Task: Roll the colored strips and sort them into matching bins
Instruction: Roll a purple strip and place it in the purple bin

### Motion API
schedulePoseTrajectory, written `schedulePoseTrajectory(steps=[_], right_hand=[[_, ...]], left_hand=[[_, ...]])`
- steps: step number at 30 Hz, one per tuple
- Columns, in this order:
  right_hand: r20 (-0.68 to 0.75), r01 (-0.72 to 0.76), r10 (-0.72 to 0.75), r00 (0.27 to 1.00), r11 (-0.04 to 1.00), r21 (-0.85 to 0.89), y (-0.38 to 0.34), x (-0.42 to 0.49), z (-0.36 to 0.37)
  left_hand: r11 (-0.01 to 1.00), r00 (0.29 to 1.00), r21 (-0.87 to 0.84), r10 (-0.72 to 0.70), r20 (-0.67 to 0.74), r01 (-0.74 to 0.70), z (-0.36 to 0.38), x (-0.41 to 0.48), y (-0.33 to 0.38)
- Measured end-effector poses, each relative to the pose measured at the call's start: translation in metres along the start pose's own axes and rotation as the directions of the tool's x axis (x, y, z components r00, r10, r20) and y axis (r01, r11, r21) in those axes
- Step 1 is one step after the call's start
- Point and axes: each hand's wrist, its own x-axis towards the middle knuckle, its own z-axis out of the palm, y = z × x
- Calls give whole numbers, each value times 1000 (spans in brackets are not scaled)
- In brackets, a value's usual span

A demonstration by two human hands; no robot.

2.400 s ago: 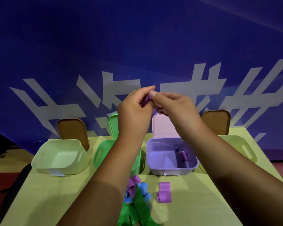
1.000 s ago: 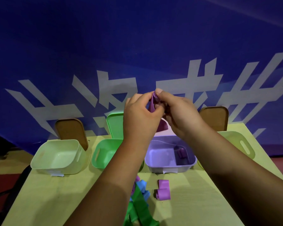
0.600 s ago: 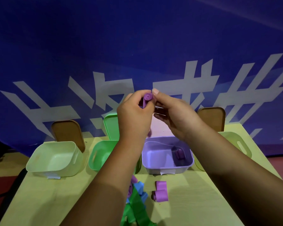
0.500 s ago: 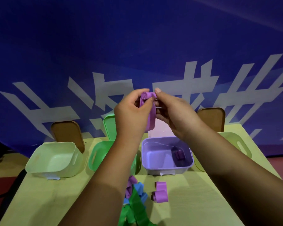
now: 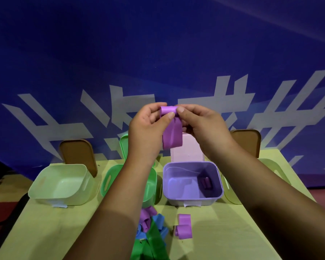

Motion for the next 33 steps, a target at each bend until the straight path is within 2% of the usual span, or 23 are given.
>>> schedulePoseTrajectory(steps=[3,7,12,18,22,27,33], right_hand=[[-43,-3,3,999,1000,6,0,1,5],[-20,-19,20,1000,999,45,-8,-4,7],[-22,17,-18,1000,1000,-13,-9,-7,11],[-10,62,-63,998,995,-75,-5,-17,12],[-4,49,-49,999,995,-92,1,-21,11],[13,-61,61,998,997,-39,6,-32,8],[6,-64,65,998,991,-118,11,-42,1]], left_hand=[[1000,1000,-4,23,-16,-23,0,-1,-3],[999,1000,-39,8,-1,-8,-5,0,-3],[981,994,-160,-101,38,106,-13,-1,-2],[976,981,-101,-189,42,192,-24,-11,2],[981,982,-64,-182,45,184,-26,-18,2],[989,989,-49,-138,59,140,-26,-23,-3],[996,993,56,-72,91,67,-23,-31,-11]])
